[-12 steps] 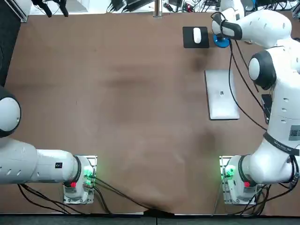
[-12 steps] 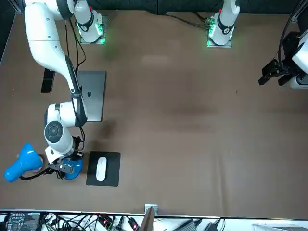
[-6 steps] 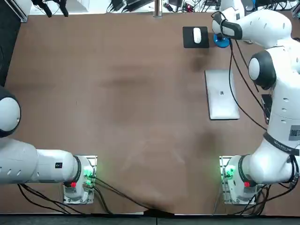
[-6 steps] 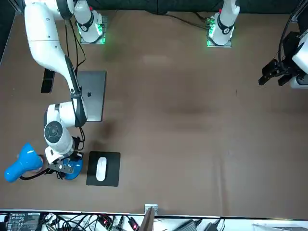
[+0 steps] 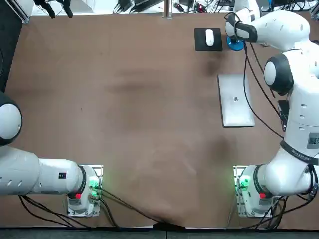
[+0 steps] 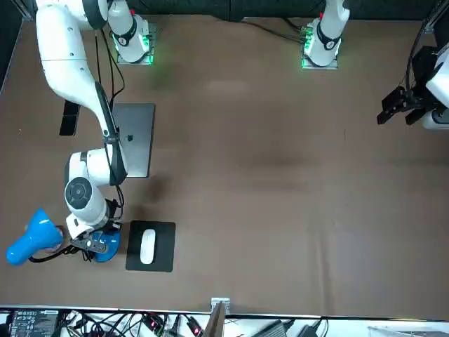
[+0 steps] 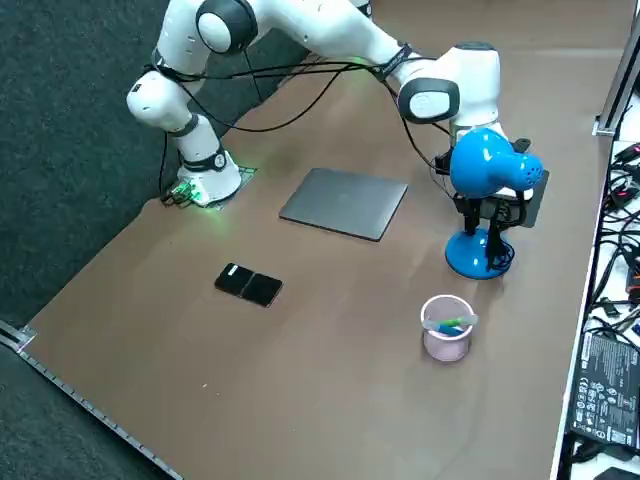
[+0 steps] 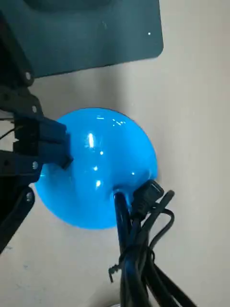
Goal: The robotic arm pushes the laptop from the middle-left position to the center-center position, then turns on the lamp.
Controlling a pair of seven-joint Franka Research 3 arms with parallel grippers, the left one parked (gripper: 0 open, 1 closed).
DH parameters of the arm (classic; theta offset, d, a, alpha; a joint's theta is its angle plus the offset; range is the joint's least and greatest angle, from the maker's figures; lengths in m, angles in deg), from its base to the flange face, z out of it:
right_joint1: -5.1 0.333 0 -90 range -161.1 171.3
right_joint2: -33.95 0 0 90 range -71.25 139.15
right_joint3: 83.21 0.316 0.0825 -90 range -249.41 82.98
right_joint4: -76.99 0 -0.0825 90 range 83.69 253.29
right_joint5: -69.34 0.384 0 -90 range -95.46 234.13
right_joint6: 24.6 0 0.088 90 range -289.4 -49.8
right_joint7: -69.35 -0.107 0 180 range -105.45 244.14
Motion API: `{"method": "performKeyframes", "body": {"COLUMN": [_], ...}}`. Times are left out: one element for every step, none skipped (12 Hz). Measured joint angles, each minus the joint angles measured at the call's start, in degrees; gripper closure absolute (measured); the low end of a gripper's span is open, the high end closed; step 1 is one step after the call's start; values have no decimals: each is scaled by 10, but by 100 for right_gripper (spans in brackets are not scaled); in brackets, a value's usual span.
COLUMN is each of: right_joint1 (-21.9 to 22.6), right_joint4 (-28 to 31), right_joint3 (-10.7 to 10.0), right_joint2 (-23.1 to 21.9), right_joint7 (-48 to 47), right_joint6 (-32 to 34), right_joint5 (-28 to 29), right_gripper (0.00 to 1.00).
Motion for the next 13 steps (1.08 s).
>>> {"method": "performKeyframes", "body": {"right_joint1": [0,0,0,0,0,0,0,0,0,0,0,0,0], "right_joint4": [0,0,0,0,0,0,0,0,0,0,0,0,0], "right_joint3": [0,0,0,0,0,0,0,0,0,0,0,0,0], "right_joint2": [0,0,0,0,1,2,4,4,4,4,4,4,4], "right_joint7": [0,0,0,0,0,0,0,0,0,0,0,0,0], "right_joint6": [0,0,0,0,-2,-5,-8,-10,-11,-12,-12,-13,-13], "right_joint5": [-1,-1,-2,-3,-4,-7,-10,-13,-14,-15,-15,-15,-15], "right_gripper": [98,98,98,98,98,98,98,98,98,98,98,98,98]}}
